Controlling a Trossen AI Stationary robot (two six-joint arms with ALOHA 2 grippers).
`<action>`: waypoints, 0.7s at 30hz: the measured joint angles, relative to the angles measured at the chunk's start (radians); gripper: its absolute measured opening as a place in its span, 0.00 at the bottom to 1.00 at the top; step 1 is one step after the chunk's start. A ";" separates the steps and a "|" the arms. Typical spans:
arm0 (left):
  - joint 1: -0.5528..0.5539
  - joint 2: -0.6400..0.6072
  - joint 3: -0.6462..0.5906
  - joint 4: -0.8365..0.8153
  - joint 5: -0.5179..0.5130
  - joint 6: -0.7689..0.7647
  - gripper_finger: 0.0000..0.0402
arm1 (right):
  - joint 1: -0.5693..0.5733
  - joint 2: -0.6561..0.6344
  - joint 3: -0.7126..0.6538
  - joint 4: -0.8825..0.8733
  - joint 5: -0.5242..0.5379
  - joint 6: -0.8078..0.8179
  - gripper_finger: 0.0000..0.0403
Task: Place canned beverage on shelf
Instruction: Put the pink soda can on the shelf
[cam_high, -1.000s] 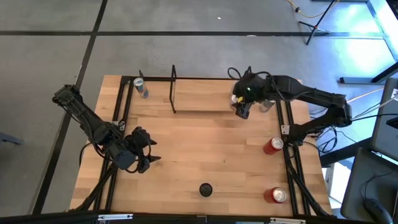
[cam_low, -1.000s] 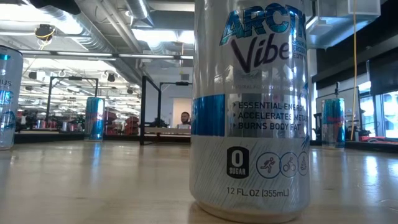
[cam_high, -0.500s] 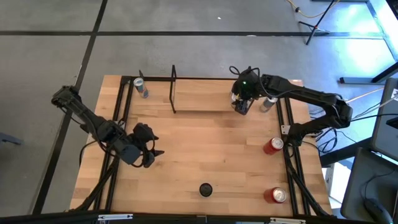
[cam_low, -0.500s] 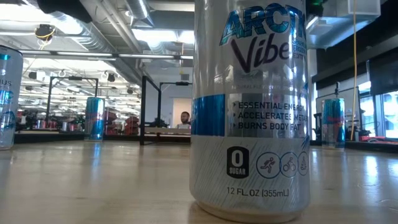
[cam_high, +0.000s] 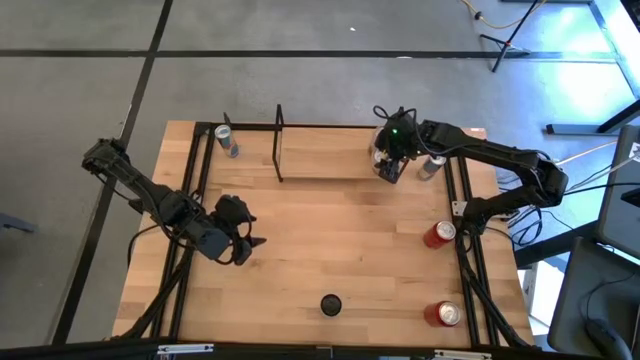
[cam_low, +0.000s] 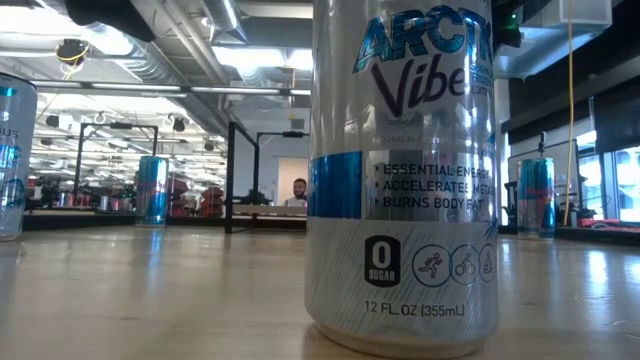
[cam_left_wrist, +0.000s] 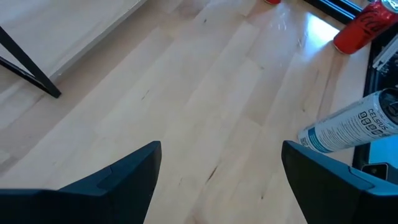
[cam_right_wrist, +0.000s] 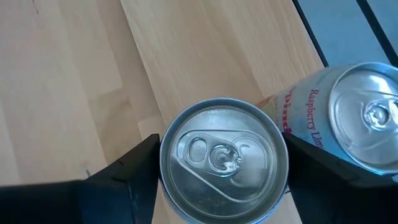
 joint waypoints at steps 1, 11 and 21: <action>0.000 0.000 0.000 0.000 0.007 0.000 0.79 | 0.002 0.000 0.000 -0.001 0.003 0.000 0.66; 0.000 0.000 0.000 0.002 0.011 0.000 0.79 | 0.002 0.000 -0.001 -0.004 0.005 0.001 0.81; 0.000 0.000 0.000 0.019 0.011 0.000 0.79 | 0.002 0.000 -0.002 -0.009 0.069 0.001 0.86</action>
